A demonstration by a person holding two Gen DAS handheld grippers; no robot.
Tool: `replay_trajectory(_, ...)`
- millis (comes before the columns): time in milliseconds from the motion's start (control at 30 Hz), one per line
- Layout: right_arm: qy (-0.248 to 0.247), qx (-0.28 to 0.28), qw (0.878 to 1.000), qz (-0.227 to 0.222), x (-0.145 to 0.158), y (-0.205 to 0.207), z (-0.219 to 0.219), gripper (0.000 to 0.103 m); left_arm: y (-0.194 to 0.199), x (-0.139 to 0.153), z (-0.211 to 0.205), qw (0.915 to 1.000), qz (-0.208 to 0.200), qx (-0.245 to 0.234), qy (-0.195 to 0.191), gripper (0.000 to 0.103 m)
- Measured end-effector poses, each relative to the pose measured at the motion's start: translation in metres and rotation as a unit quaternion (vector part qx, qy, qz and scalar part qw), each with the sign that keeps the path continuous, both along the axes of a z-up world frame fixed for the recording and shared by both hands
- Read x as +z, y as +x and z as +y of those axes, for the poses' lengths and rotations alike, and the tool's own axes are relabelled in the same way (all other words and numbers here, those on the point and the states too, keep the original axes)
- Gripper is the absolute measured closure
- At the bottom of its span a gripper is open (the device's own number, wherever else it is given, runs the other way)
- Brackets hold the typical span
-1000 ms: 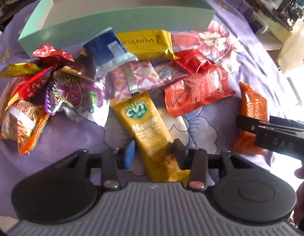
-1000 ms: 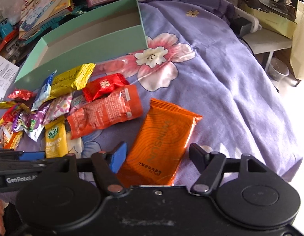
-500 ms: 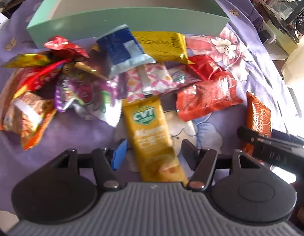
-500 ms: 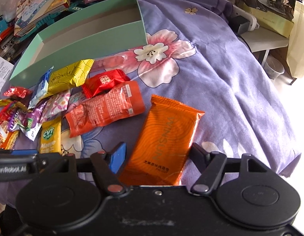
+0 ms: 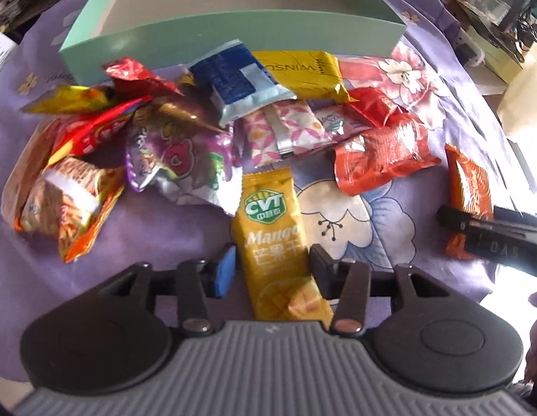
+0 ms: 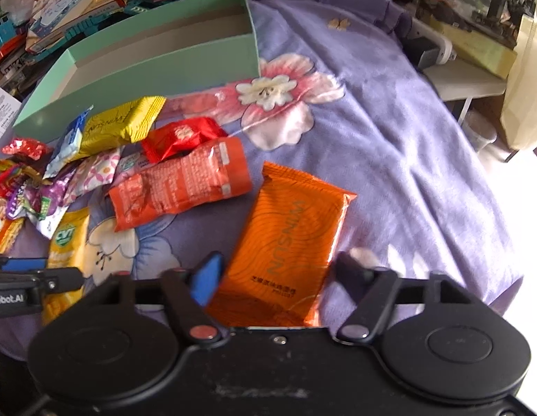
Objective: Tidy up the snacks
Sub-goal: 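Grasp yellow CVT mango bar with left gripper while right gripper grasps orange Winsun pack, then carry both snacks into the green box and open both grippers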
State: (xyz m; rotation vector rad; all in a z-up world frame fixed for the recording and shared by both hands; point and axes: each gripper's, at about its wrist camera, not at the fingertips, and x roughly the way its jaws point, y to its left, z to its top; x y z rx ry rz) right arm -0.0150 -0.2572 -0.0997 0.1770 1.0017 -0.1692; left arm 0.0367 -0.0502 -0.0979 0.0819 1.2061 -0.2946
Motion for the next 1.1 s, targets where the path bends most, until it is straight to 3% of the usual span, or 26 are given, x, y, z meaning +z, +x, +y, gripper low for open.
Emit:
replay_trajectory(33,0.006,-0.002,1.000,-0.001,0.001,0.000,0.000,0.045,-0.001,0.000,-0.003,1.0000,-0.003,-0.007,0.006,0.052)
replay_trajectory(100,0.022,-0.005,1.000,-0.003,0.003,-0.002,-0.003,0.046,-0.005,0.001,-0.013,0.9992,-0.016,-0.026,0.027,0.064)
replay_trajectory(167,0.028,-0.007,1.000,-0.006,0.007,-0.005,-0.006,0.046,-0.008,0.005,-0.015,0.9990,-0.020,-0.039,0.010,0.068)
replay_trajectory(600,0.044,0.034,0.997,-0.045,0.052,0.003,0.005,0.046,-0.007,0.067,0.000,0.9941,-0.075,-0.045,-0.064,0.068)
replay_trajectory(867,0.042,0.075,0.994,-0.068,0.088,0.072,0.007,0.046,0.053,0.104,0.004,0.9903,-0.115,-0.028,-0.073,0.068)
replay_trajectory(1100,0.025,0.097,0.992,-0.078,0.108,0.167,0.004,0.046,0.144,0.117,0.000,0.9903,-0.124,-0.010,-0.063,0.068)
